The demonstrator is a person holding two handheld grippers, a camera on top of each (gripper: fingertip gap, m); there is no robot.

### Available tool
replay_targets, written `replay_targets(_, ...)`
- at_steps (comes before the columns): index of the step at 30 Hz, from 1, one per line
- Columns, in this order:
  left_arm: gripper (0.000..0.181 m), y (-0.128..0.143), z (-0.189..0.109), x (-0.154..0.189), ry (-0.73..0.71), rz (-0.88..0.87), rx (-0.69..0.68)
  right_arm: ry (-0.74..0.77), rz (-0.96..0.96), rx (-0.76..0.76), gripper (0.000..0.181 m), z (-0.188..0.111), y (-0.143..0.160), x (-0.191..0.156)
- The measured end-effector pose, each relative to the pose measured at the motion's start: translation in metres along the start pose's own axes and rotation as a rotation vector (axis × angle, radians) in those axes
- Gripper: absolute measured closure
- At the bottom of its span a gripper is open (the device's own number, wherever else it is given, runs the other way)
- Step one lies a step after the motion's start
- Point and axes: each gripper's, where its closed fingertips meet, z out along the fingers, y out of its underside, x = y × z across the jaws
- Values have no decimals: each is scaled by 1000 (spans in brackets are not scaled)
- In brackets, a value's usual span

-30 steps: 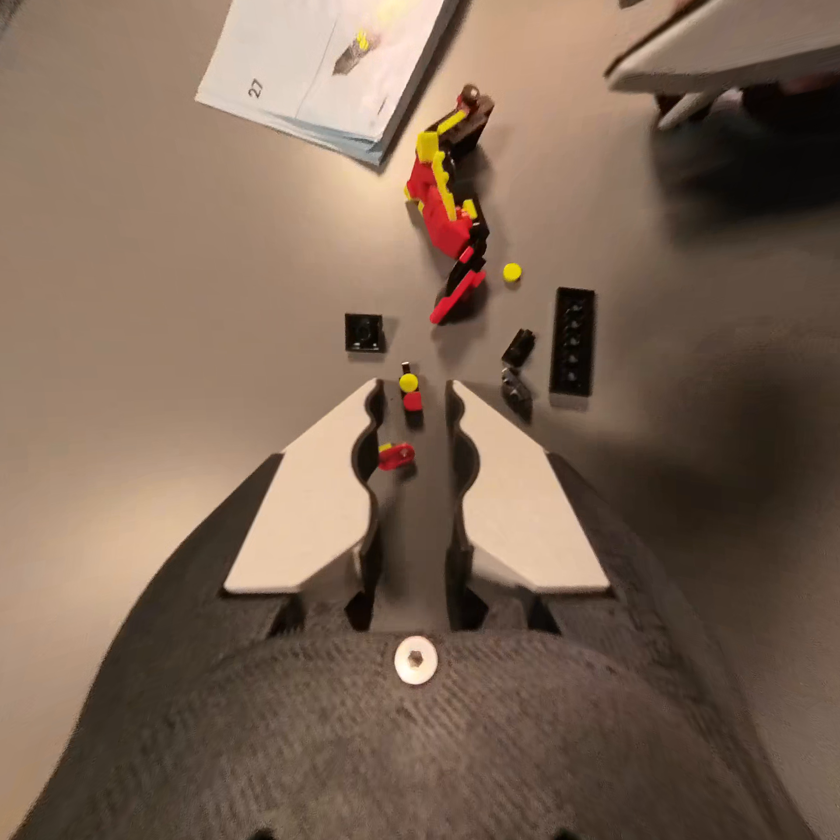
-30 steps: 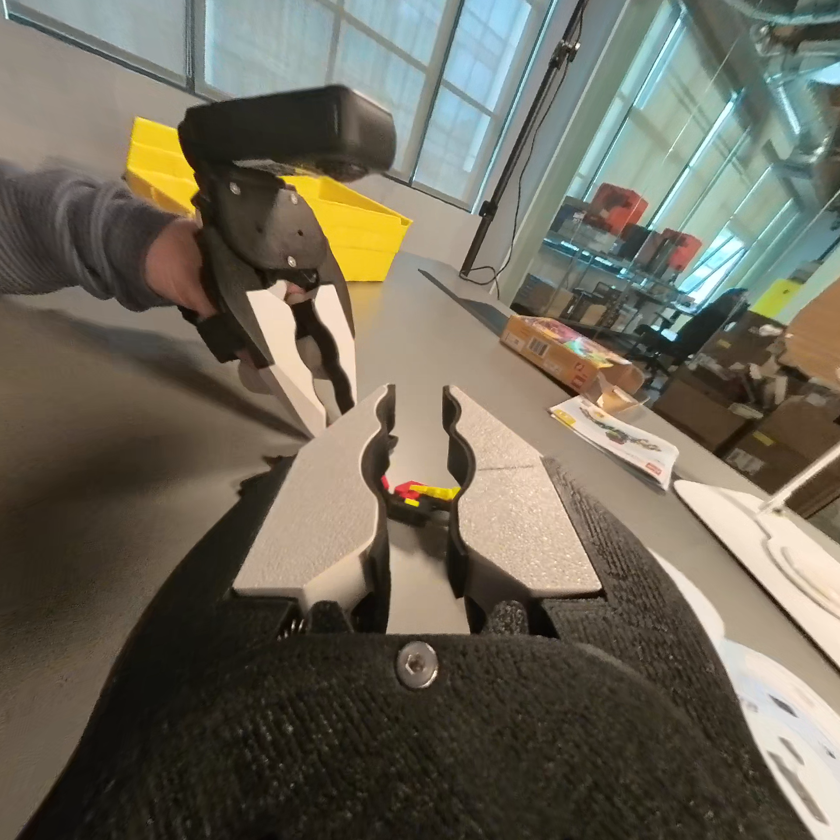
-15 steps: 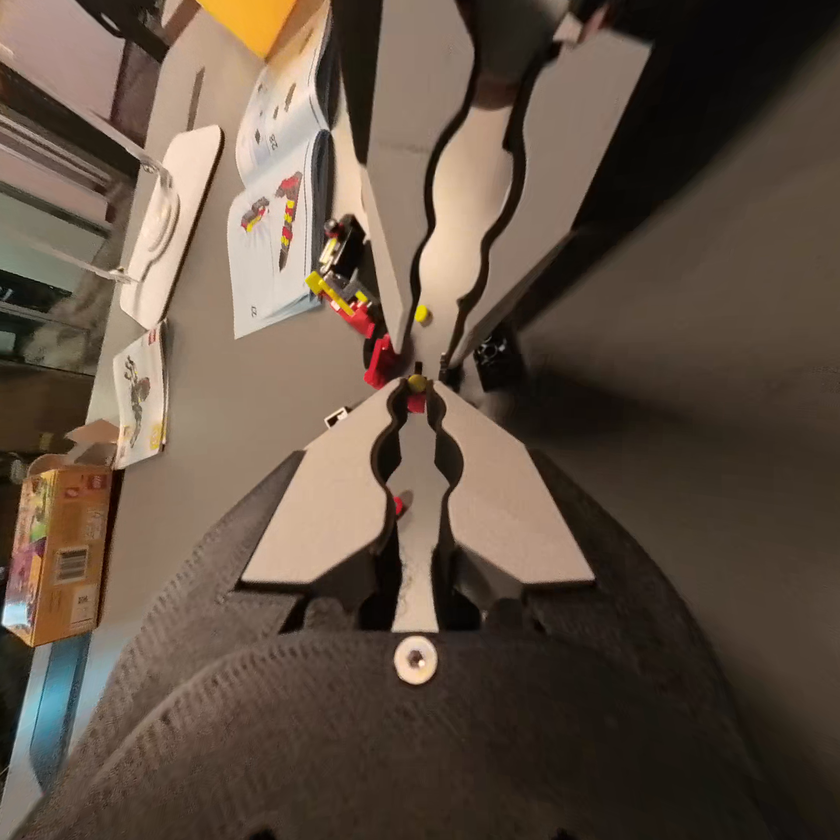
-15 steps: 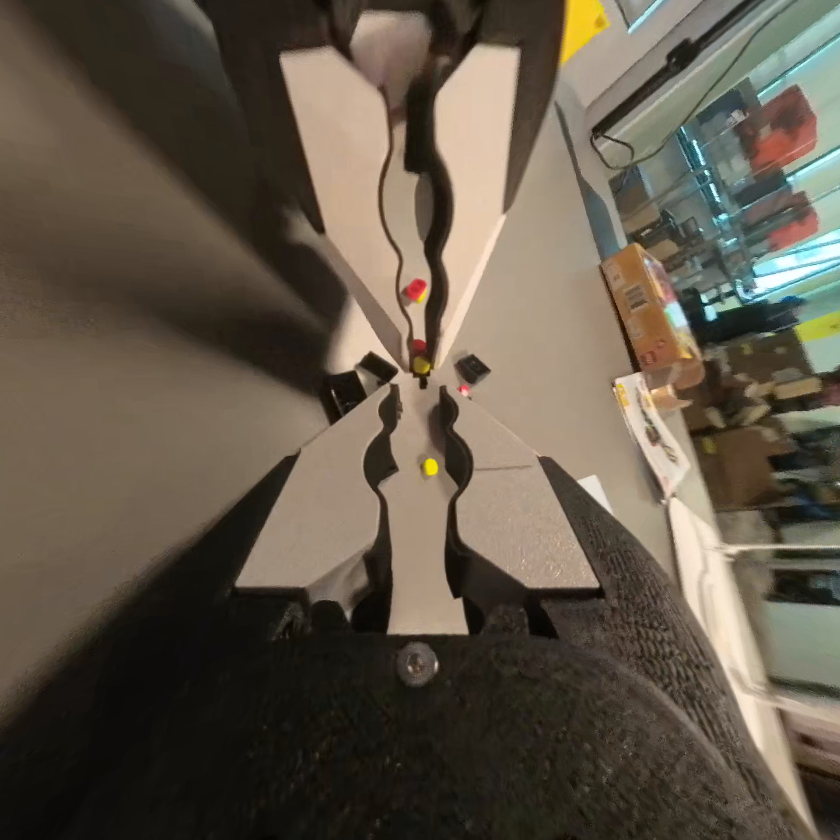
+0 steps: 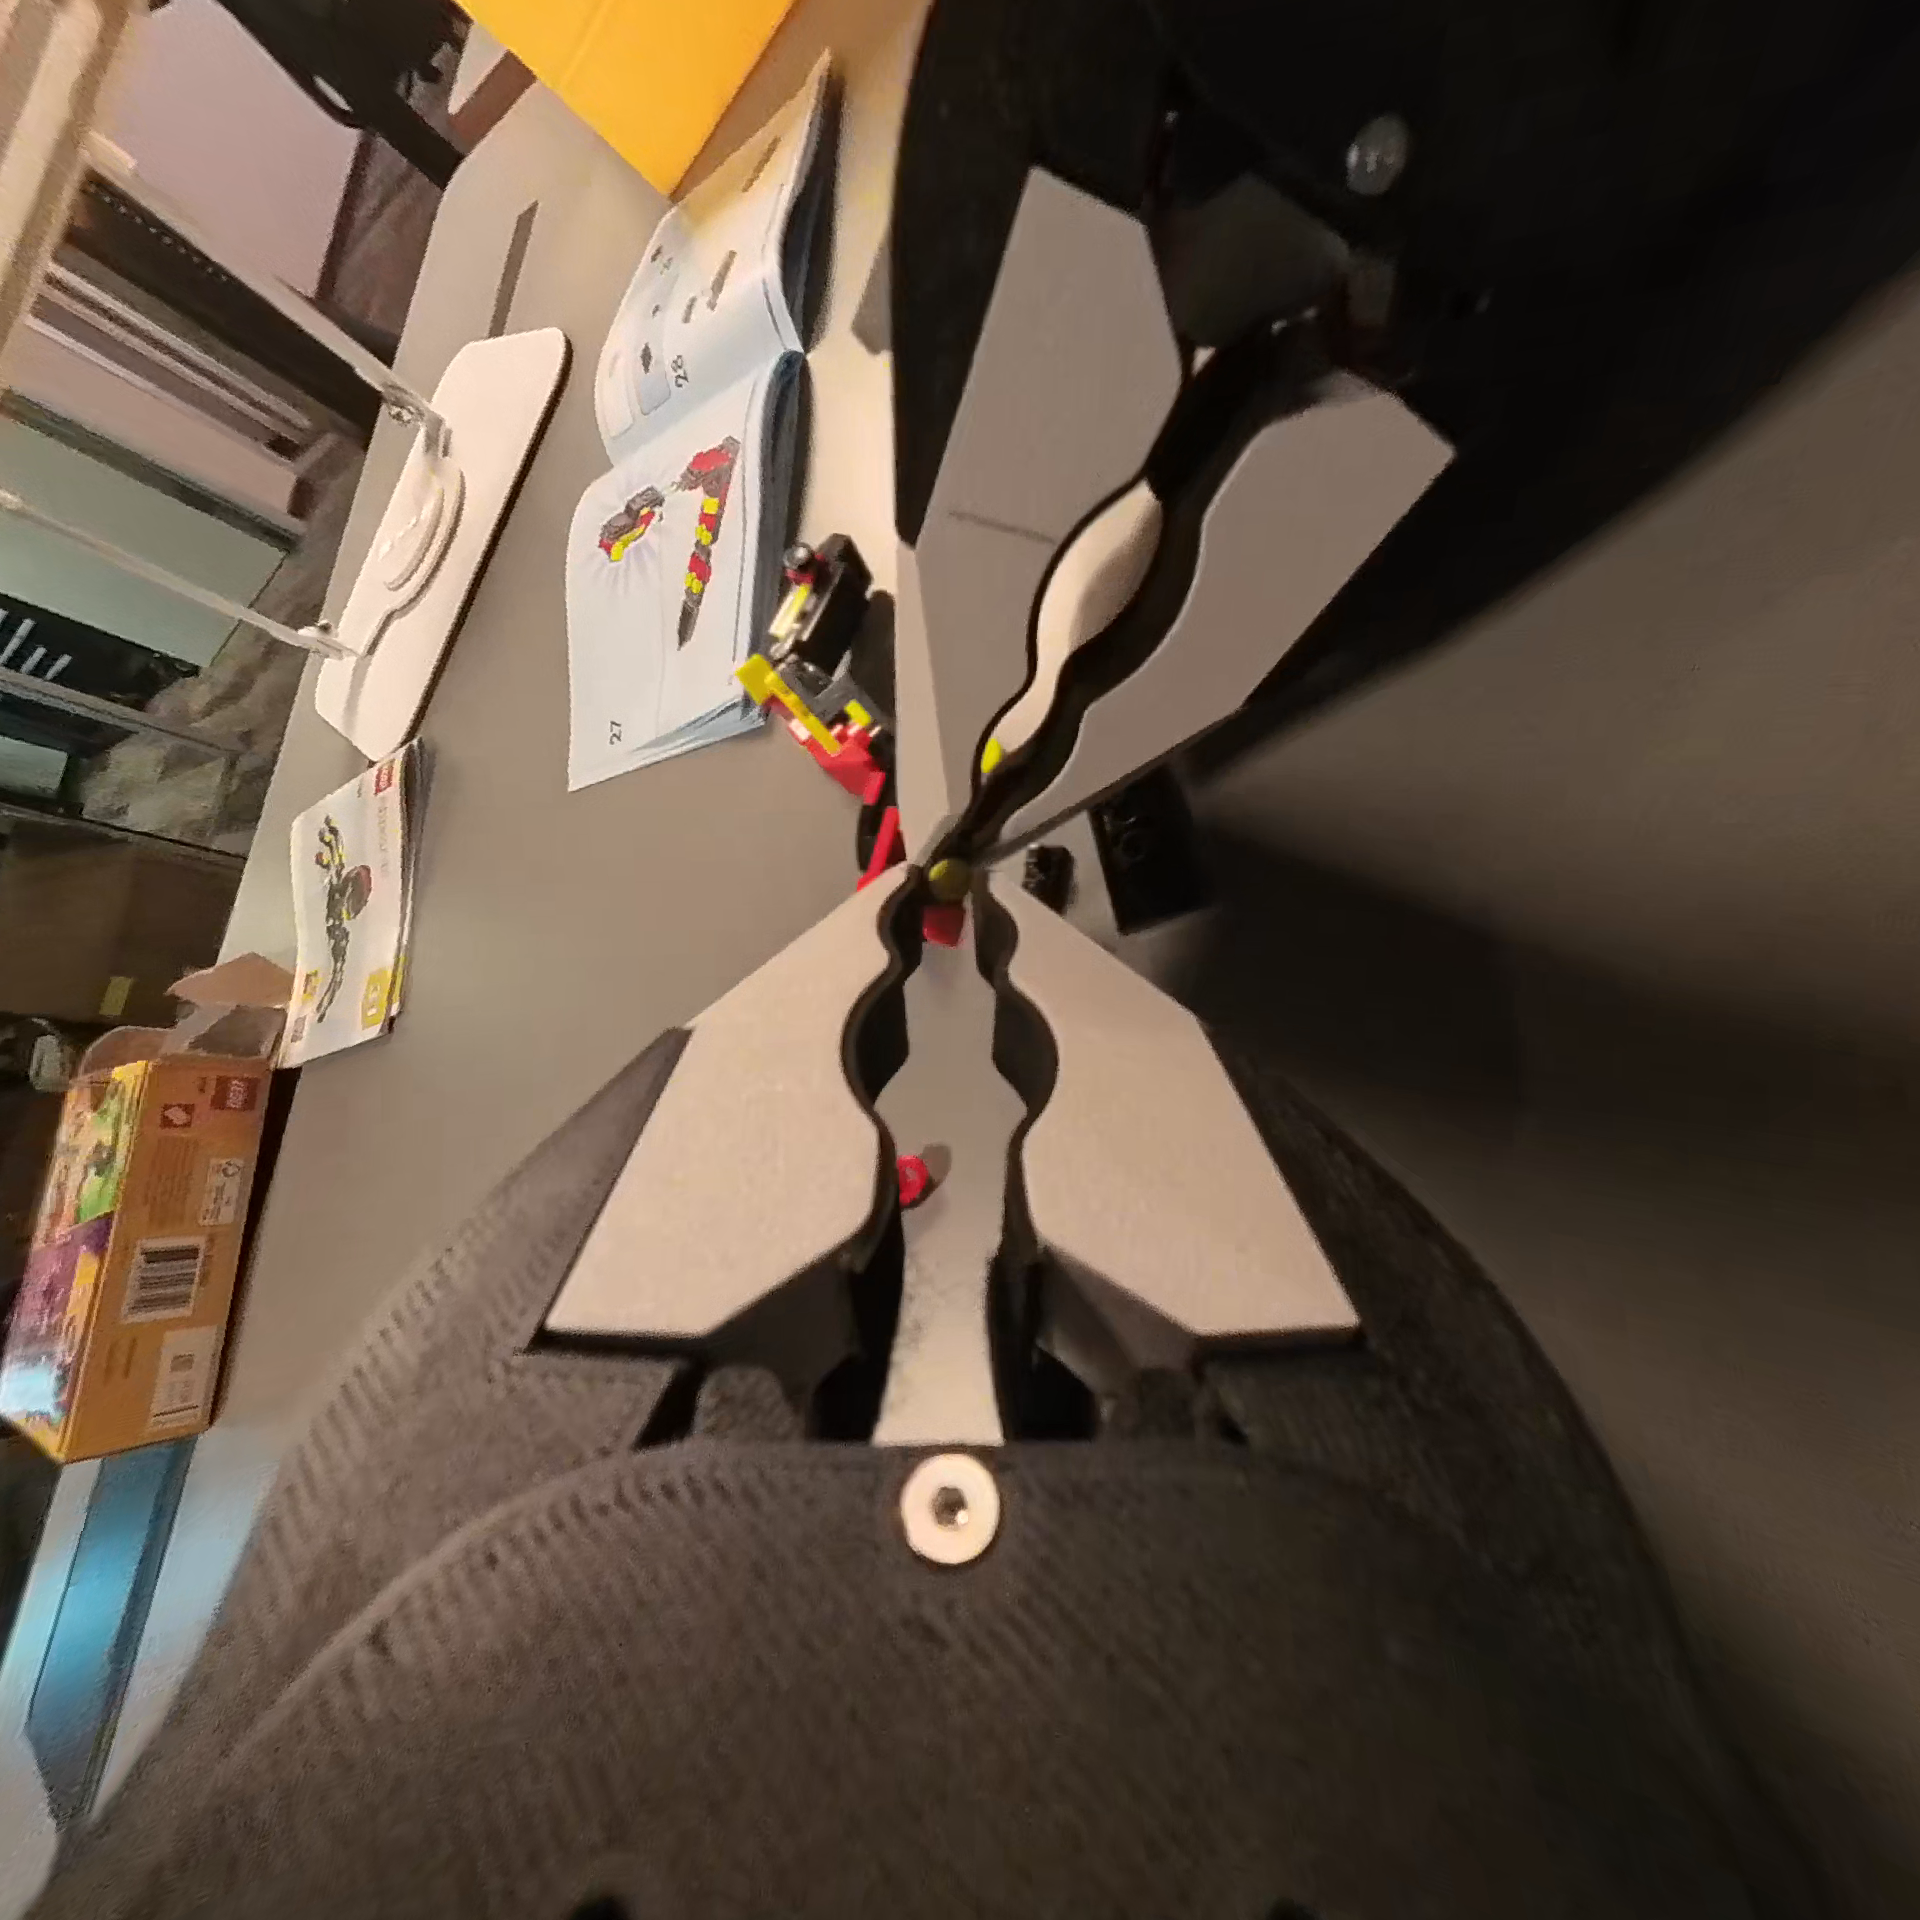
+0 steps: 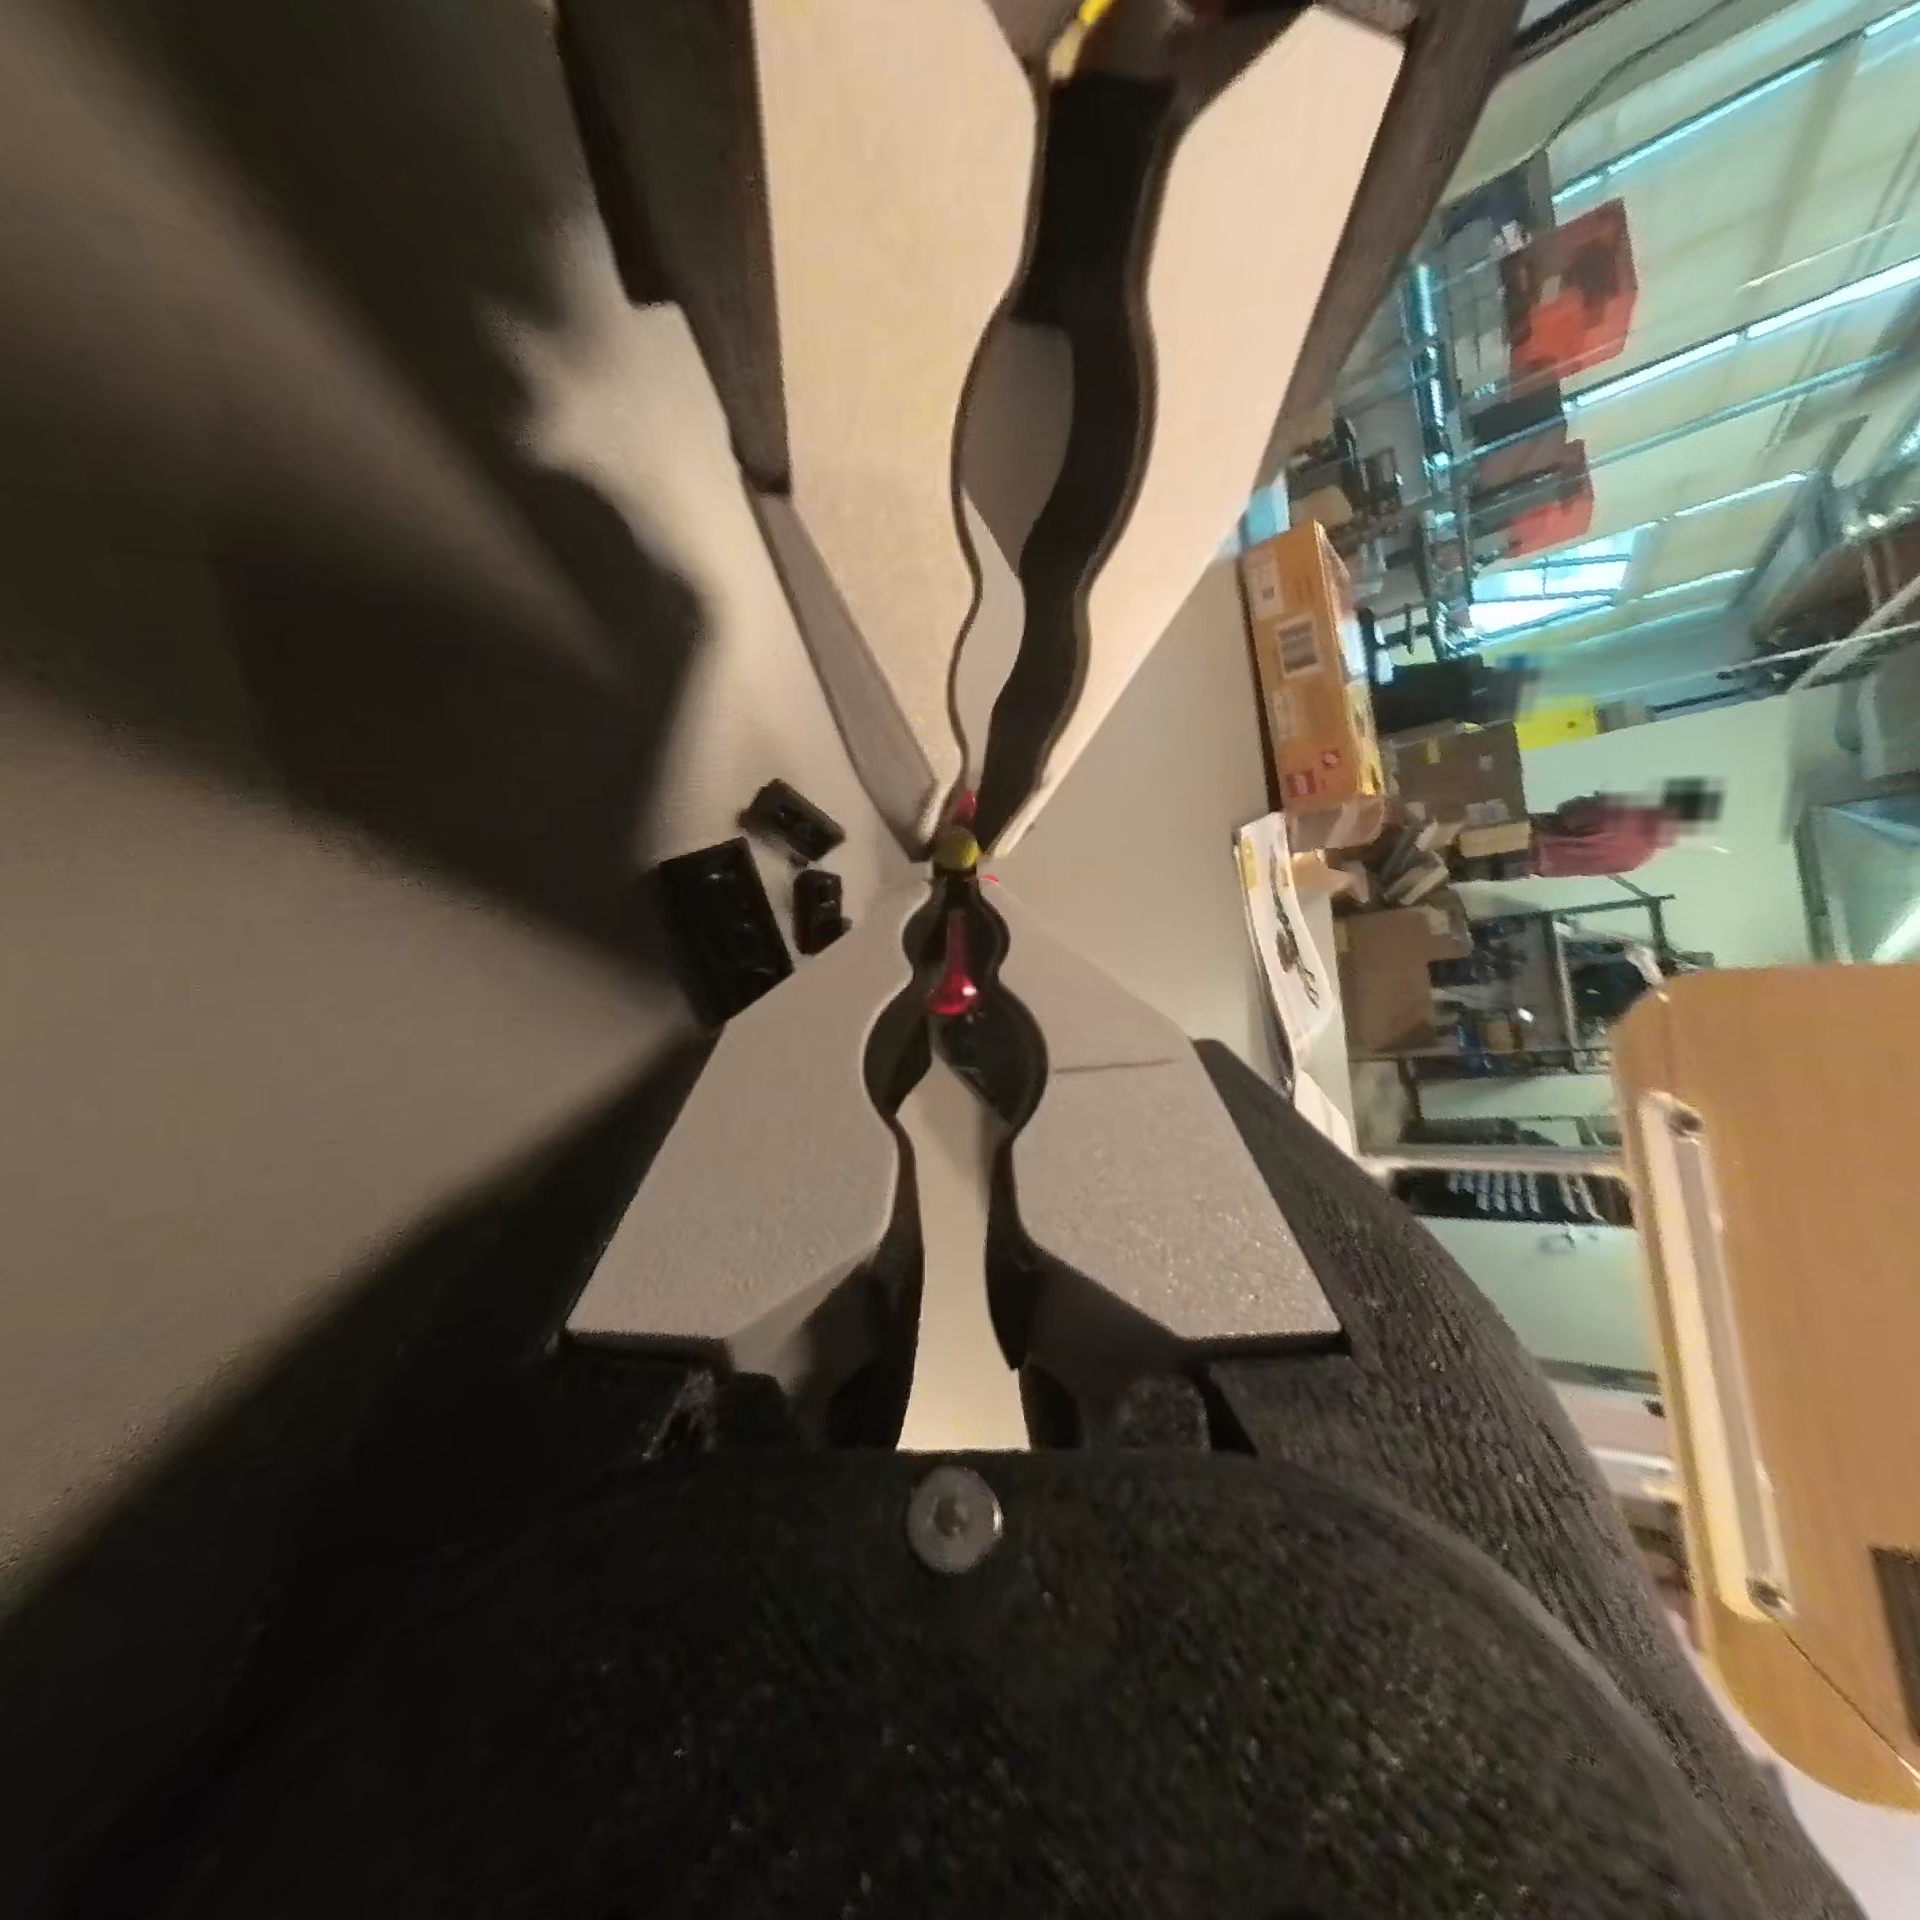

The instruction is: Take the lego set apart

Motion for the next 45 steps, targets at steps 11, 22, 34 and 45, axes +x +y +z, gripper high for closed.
replay_targets(11,174,9,1,-3,-58,105,-77,33,-64,-45,181,4,3,-1)
replay_targets(22,181,-19,-30,-12,-203,128,107,171,-37,-136,181,1,5,22)
replay_targets(34,150,-6,-56,-40,-137,-471,137,467,-123,33,181,-25,-23,58)
replay_targets(45,152,-66,-51,-37,380,-1391,786,755,-309,-30,181,-47,-27,86)
